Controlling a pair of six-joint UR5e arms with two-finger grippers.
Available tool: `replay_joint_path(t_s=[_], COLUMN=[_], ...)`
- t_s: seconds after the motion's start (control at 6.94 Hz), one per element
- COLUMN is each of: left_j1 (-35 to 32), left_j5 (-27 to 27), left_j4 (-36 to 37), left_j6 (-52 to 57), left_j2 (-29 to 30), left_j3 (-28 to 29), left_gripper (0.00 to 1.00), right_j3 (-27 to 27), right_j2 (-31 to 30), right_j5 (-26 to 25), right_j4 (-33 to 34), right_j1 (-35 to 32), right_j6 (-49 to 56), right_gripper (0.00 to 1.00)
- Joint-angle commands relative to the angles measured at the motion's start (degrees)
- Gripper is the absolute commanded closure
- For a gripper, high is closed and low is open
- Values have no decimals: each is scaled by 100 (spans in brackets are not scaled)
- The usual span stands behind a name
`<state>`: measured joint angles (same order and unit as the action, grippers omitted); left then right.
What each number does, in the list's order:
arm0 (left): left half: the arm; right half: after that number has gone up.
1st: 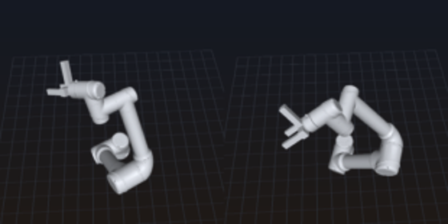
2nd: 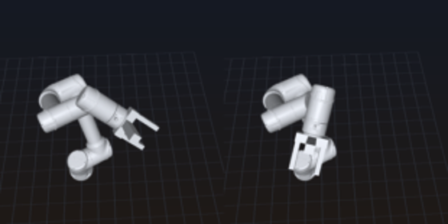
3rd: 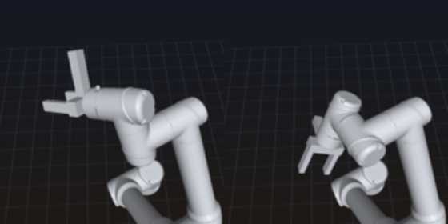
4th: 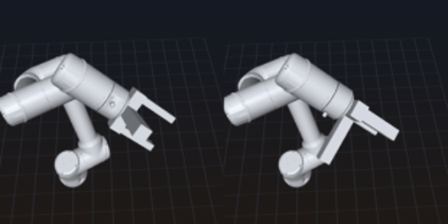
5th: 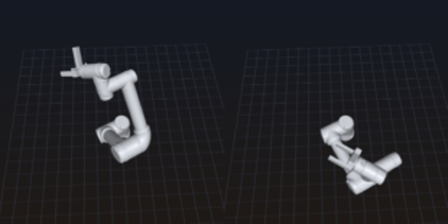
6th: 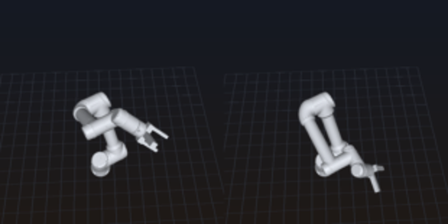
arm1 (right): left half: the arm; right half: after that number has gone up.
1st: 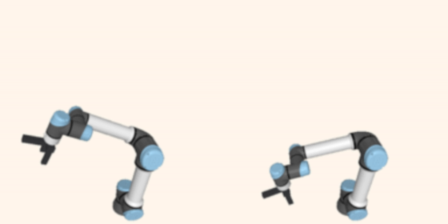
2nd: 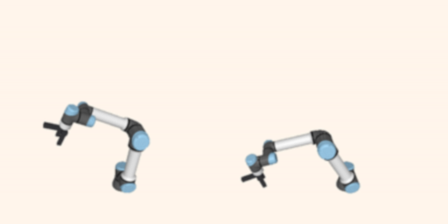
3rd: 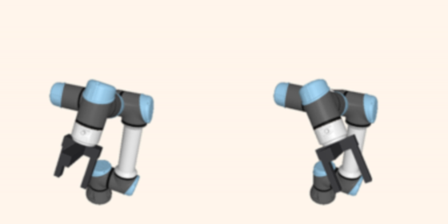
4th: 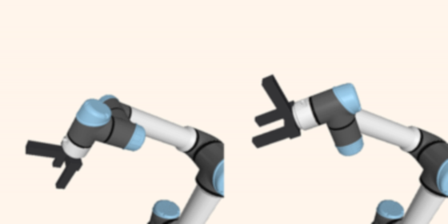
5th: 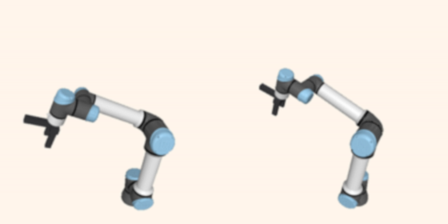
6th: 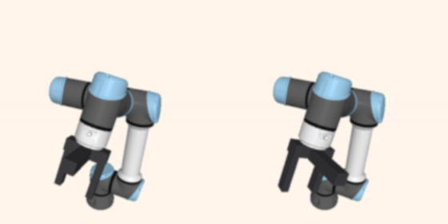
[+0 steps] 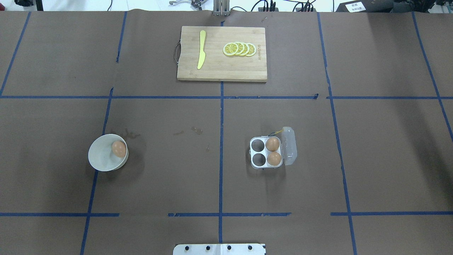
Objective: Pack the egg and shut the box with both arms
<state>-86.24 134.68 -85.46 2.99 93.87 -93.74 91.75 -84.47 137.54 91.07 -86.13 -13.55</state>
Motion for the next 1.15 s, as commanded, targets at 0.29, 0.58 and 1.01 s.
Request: replay_joint_path(t_s=[0.29, 0.58, 1.01], left_j1=[2, 28, 971], left_j5=[-56, -4, 23], left_j4=[64, 47, -1015], left_j6=[-34, -166, -263], left_j2=[34, 61, -18], left_j3=[-214, -285, -154], left_gripper=[0, 0, 0], right_j3=[19, 1, -16], right_j2=[9, 1, 1], right_j5=[1, 10, -25], right_j4=[-2, -2, -19], right_j1=[9, 26, 79], right_j6=[2, -7, 2], right_gripper=[0, 0, 0])
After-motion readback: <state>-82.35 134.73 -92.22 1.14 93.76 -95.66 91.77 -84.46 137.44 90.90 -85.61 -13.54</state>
